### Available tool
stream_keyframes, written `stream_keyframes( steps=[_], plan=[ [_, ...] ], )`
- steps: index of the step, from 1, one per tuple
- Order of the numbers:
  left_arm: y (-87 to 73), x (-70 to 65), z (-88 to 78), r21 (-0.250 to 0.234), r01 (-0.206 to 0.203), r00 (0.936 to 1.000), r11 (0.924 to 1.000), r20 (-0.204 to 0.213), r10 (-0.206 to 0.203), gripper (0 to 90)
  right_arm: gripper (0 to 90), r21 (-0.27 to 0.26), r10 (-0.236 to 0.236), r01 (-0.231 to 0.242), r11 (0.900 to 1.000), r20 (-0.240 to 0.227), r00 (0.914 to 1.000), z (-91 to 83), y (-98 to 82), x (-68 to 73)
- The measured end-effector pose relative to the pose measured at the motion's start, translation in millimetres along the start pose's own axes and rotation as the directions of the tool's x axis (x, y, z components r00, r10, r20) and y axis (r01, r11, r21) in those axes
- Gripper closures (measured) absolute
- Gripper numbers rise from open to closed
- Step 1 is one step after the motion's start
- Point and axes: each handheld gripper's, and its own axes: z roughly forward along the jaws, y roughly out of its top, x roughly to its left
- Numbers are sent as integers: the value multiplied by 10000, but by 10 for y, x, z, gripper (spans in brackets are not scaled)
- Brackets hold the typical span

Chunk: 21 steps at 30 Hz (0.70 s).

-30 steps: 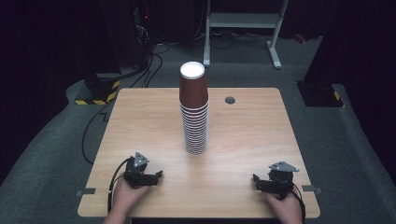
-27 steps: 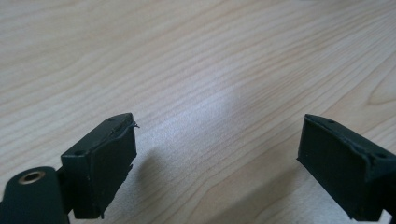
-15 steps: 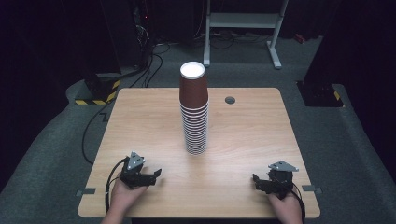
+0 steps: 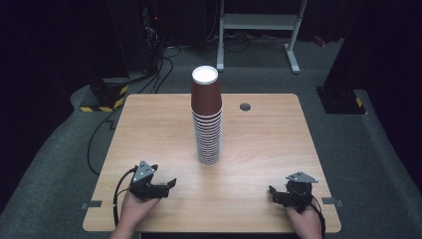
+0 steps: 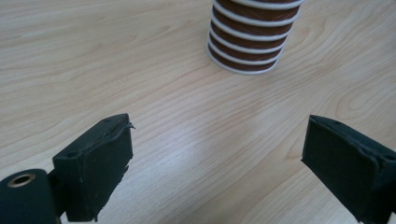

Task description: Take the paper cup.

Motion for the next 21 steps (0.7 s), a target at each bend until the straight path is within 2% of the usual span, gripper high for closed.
stream_keyframes(
  steps=[9,13,18,21],
  plan=[
    [108,-74,-88,-706,82,9991,9975,419,-52,88,78,4,-9,9,10000,-33,10000,0,0,5],
    [151,-123,-104,-753,92,9985,9971,546,-51,90,78,4,-18,18,10000,-45,10000,0,0,6],
    [246,-214,-136,-961,-143,9980,9953,596,201,89,78,2,-39,39,10000,-58,10000,0,0,6],
    [300,-236,-149,-1072,-147,9975,9941,678,221,89,78,4,-38,38,10000,-65,10000,0,0,7]
  ],
)
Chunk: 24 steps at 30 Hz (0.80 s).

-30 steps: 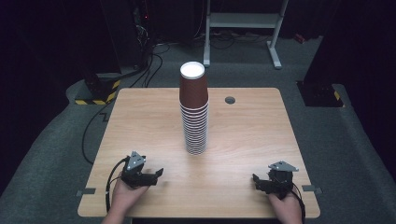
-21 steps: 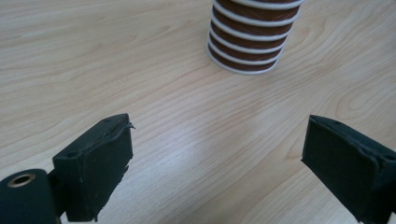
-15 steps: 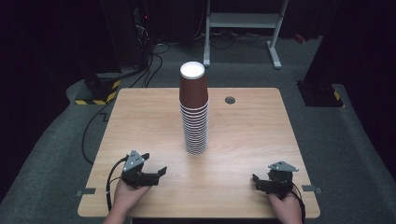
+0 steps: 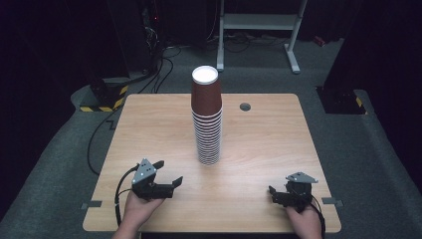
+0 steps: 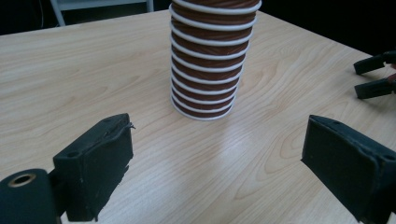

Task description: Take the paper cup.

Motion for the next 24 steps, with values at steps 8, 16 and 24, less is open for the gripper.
stream_keyframes(
  steps=[8,16,24],
  plan=[
    [157,-34,-11,-334,-113,9998,9994,139,118,89,78,-2,-4,4,10000,-5,10000,0,0,0],
    [420,-85,-2,-675,-414,9987,9969,273,434,89,78,-1,-1,1,10000,-7,10000,0,0,0],
    [655,-105,5,-1043,-476,9977,9934,428,523,89,79,-2,-3,3,10000,-12,10000,-1,0,0]
  ],
)
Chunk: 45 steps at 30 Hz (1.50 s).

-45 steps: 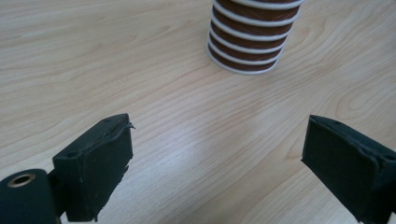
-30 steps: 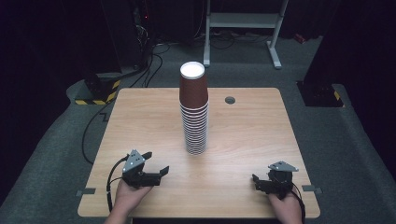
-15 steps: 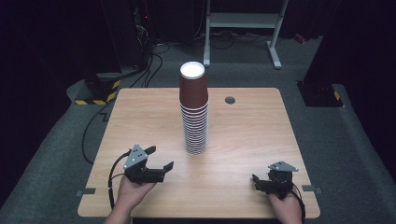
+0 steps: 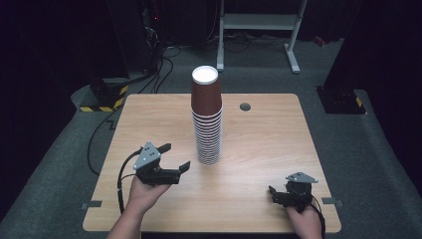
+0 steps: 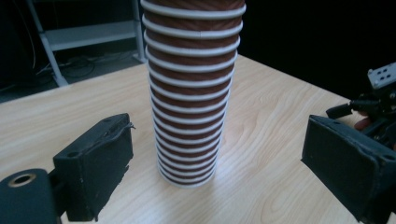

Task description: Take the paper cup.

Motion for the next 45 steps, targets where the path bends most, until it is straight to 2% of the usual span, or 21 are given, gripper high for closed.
stream_keyframes(
  steps=[11,25,32,33,35,38,43,45],
  plan=[
    [305,34,42,-363,-213,9998,9991,-27,212,90,78,5,-21,21,10000,-18,10000,-1,-1,2],
    [751,23,200,-675,-561,9984,9961,-52,559,70,78,13,-63,63,10000,-48,10000,-3,-2,2],
    [1020,44,266,-917,-699,9975,9933,-202,683,56,78,13,-68,68,10000,-51,10000,-4,-2,1],
    [1020,44,266,-917,-699,9975,9933,-202,683,55,78,13,-68,68,10000,-51,10000,-4,-2,1],
    [1127,63,267,-1000,-757,9968,9921,-349,726,50,78,14,-70,70,10000,-50,10000,-3,-2,2],
    [1191,75,266,-1101,-705,9969,9914,-421,662,47,78,15,-70,70,10000,-52,10000,-3,-2,2],
    [1314,114,313,-991,-692,9968,9927,-473,647,28,79,9,-87,87,10000,-87,9999,-5,-4,2],
    [1361,120,343,-1079,-529,9977,9928,-475,480,22,79,8,-102,102,9999,-117,9999,-8,-6,1]
  ],
)
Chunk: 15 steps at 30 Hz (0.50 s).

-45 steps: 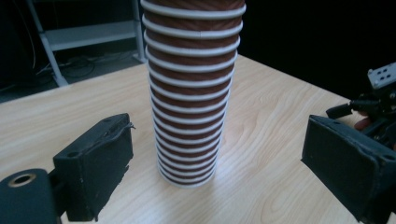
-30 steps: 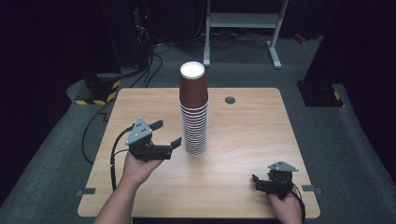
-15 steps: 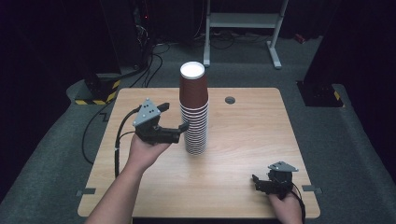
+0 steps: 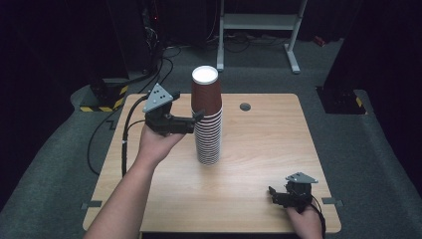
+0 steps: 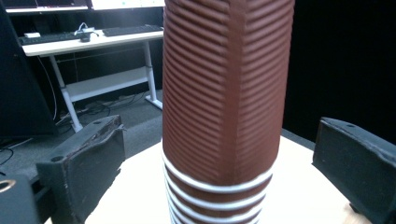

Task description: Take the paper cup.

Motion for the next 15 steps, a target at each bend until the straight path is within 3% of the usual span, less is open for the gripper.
stream_keyframes(
  steps=[15],
  plan=[
    [123,-4,204,83,62,9999,9999,-109,-61,0,79,-1,-28,28,10000,-25,10000,0,0,2]
  ],
)
